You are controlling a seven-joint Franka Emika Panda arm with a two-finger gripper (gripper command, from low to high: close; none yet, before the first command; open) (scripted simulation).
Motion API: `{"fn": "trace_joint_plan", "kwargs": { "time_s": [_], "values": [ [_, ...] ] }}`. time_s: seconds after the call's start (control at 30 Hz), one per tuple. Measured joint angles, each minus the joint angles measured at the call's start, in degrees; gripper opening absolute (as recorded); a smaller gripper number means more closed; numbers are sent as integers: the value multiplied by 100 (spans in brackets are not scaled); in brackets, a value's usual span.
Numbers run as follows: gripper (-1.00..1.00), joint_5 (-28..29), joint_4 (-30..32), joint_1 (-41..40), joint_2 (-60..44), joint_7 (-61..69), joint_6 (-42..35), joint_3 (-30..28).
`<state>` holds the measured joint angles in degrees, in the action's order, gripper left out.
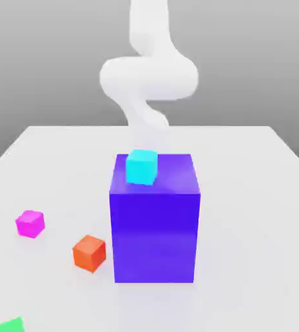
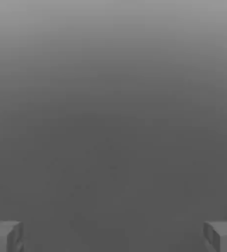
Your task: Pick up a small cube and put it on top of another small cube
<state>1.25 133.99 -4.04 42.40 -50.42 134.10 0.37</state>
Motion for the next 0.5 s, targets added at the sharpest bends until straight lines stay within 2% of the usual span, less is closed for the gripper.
{"fn": "trace_joint_plan", "kwargs": {
  "time_s": [0.5],
  "values": [
    [0, 675, 1323, -2250, -2082, -2699, 1377, -195]
  ]
}}
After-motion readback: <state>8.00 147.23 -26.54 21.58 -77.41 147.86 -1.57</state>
